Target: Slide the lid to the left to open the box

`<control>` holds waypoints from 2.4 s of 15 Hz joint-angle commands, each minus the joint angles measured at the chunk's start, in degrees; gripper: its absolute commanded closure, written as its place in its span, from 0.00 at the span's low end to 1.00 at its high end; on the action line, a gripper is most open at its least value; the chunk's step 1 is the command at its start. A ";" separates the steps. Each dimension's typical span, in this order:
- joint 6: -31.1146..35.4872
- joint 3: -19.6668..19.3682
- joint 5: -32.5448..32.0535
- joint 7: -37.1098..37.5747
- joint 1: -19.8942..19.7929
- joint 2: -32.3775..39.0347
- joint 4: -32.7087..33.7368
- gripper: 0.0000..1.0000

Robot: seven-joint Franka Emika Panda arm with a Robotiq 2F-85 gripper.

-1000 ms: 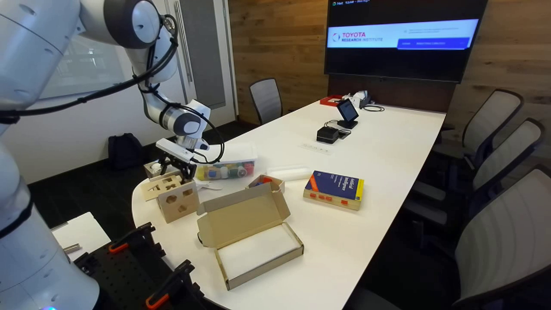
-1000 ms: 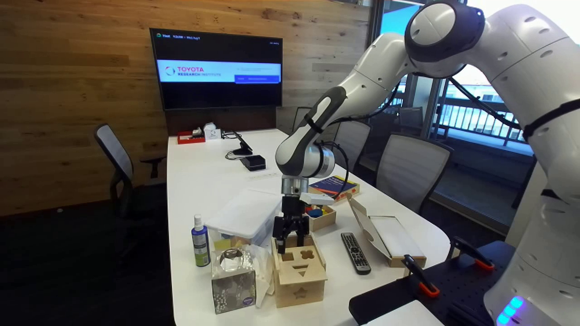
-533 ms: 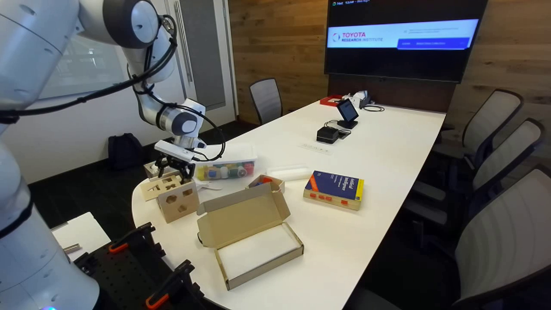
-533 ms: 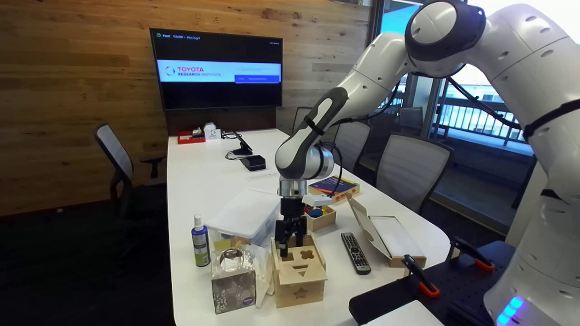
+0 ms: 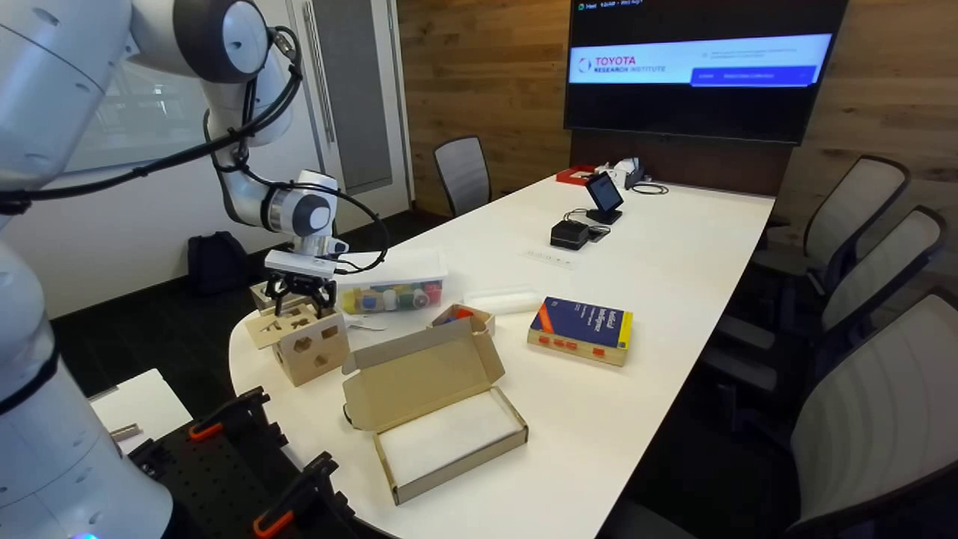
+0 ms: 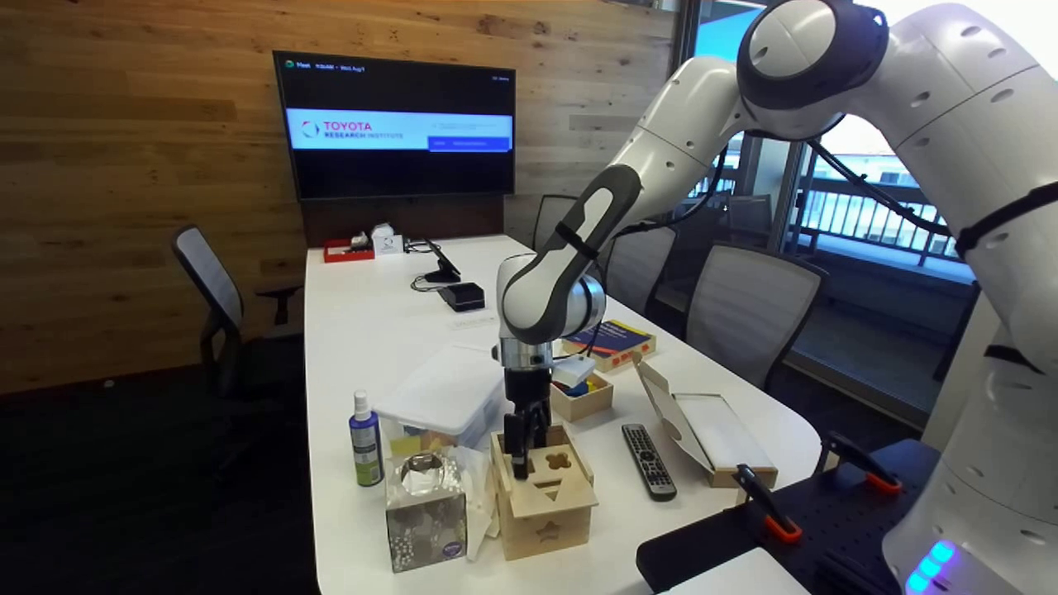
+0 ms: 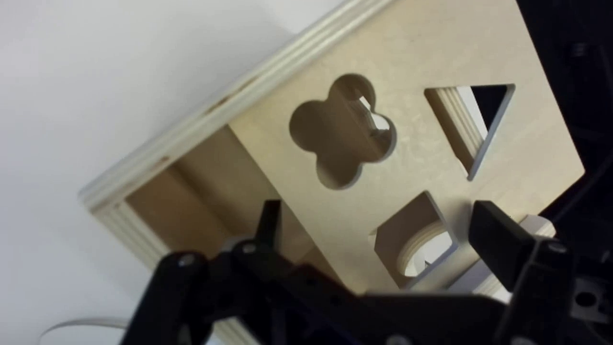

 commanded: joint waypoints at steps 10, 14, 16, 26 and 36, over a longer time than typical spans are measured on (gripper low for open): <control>9.00 0.68 -3.60 -0.04 -0.06 -6.83 -7.63 0.00; 9.65 1.95 -2.09 -1.47 -2.36 -6.29 -8.03 0.00; 9.24 1.95 -1.87 -1.61 -3.20 -5.65 -7.62 0.00; 7.62 5.81 2.10 -6.23 -8.18 -2.99 -6.63 0.00; -2.38 9.94 9.72 -5.44 -10.59 -2.89 -5.04 0.00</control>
